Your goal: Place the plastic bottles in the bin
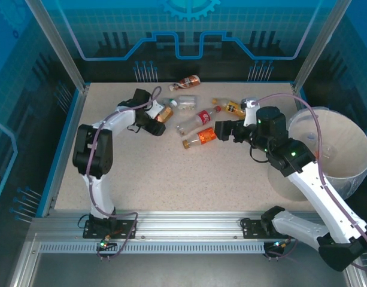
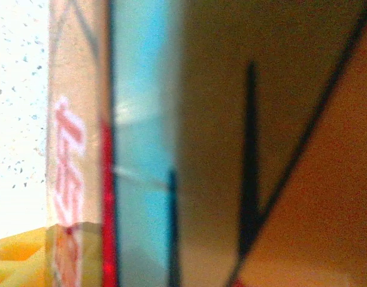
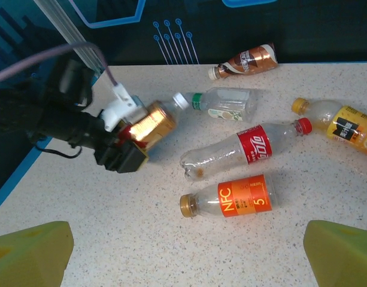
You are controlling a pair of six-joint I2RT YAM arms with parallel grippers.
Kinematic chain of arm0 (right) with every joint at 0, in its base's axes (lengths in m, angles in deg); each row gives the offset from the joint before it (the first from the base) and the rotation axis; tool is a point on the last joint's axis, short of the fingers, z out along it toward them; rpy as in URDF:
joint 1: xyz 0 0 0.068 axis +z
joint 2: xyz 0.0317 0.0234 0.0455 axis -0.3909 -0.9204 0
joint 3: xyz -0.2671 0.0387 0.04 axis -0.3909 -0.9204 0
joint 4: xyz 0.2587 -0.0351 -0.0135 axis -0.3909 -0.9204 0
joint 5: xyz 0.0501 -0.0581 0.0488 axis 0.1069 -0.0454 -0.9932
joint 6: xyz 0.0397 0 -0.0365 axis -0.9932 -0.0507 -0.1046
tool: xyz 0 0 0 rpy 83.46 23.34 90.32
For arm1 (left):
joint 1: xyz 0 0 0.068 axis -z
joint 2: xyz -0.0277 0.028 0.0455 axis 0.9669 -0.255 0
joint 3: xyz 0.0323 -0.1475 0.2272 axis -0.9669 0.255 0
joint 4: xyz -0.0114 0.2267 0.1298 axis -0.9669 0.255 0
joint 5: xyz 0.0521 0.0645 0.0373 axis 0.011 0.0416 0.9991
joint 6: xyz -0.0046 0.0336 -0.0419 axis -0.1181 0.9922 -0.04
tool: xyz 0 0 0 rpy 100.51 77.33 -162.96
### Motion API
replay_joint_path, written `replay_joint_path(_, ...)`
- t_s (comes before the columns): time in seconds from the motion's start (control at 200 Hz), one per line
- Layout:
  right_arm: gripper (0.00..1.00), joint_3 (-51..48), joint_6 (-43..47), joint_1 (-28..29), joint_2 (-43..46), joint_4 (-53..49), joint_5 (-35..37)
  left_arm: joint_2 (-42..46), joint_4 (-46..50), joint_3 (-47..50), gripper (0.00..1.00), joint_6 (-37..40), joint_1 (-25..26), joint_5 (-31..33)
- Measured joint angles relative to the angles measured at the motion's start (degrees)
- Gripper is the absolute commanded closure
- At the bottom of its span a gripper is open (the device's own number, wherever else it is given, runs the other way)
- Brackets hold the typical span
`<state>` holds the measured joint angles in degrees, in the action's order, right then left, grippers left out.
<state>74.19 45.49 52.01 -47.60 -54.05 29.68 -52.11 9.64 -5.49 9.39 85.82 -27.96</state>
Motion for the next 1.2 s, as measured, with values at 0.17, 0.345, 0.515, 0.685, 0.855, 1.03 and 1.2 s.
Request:
replay_joint_path(0.17,0.00,-3.06,-0.07,0.00,1.77,3.08,-0.04,9.20,-8.46,9.75,0.35,-7.45,0.22,-5.42)
replay_joint_path(0.345,0.00,-3.54,-1.11,0.00,1.88,5.33,-0.46,17.79,-16.11,19.89,0.35,-15.41,3.69,-7.26)
replay_joint_path(0.515,0.00,-3.52,-1.86,-0.02,-0.66,5.81,-2.21,26.23,-22.49,26.80,0.36,-23.26,14.14,-6.05)
replay_joint_path(0.685,0.00,-2.64,-2.34,0.00,-4.63,5.51,-3.08,33.05,-28.39,30.62,0.39,-31.01,21.62,-3.48)
replay_joint_path(0.855,0.00,-0.72,-1.68,0.00,-7.45,5.11,-6.91,36.24,-29.66,30.40,0.40,-34.23,25.66,-1.11)
replay_joint_path(1.03,0.00,1.09,-0.59,0.00,-10.12,5.77,-14.16,37.24,-29.68,28.57,0.40,-34.60,29.09,-1.36)
replay_joint_path(1.2,0.00,1.09,-0.61,0.20,-10.91,8.37,-20.17,37.53,-30.80,28.15,0.40,-35.01,31.61,-2.03)
